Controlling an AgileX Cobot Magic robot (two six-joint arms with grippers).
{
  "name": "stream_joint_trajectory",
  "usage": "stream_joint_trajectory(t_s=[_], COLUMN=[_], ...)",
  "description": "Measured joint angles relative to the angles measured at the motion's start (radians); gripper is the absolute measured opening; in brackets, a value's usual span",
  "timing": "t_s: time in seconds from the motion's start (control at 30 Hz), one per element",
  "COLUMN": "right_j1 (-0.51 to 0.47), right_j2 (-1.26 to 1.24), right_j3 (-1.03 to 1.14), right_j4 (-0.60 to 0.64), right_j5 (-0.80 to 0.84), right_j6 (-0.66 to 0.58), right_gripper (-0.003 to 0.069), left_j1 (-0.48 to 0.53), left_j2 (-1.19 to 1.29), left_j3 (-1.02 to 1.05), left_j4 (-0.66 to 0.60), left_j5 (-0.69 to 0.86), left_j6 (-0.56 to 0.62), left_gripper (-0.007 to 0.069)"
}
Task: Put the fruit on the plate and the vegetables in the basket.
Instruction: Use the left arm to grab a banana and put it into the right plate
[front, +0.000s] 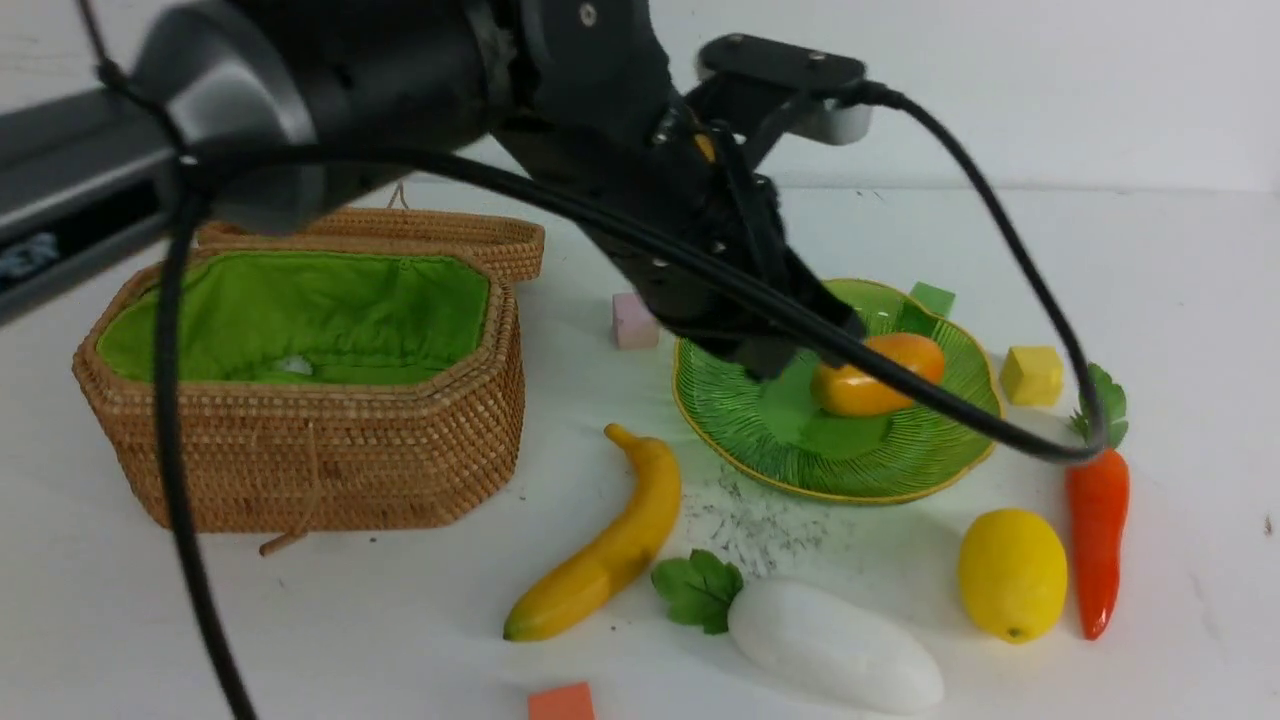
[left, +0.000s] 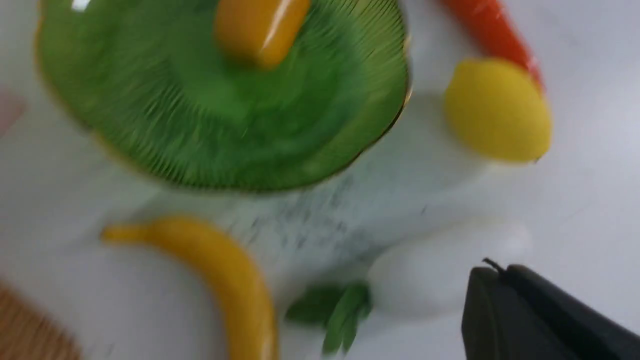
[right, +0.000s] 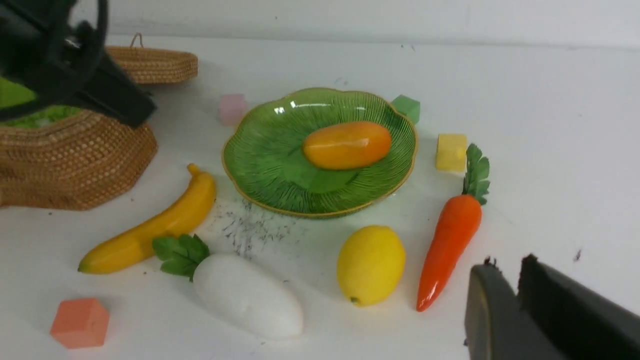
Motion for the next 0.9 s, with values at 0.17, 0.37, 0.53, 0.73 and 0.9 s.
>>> stream_joint_trajectory(t_s=[0.17,0.37,0.53,0.73,0.9], right_j1=[0.0,0.0,0.0,0.0,0.0], right_j2=[0.0,0.0,0.0,0.0,0.0], right_j3=[0.0,0.0,0.0,0.0,0.0], right_j4=[0.066,0.159,0.187,0.23,0.264], right_j5=[0.018,0.023,0.023,0.029,0.039], right_j6=[-0.033,-0.101,-0.118,-0.126,-0.127], right_gripper=[0.0097,0.0097,0.0097,0.0097,0.0097], left_j1=[0.0,-0.001,-0.001,-0.001,0.002], left_j2=[-0.04,-0.072,-0.064,0.033,0.104], left_j3=[0.012,0.194,0.338,0.39,0.39], left_j4=[0.123,0.134,0.142,0.175,0.255], left_j5=[0.18,0.188,0.031,-0.192,-0.253], left_j6=[-0.12,-0.123,-0.045,0.04,0.038], left_gripper=[-0.0013,-0.0013,0.0003,0.0259,0.0426])
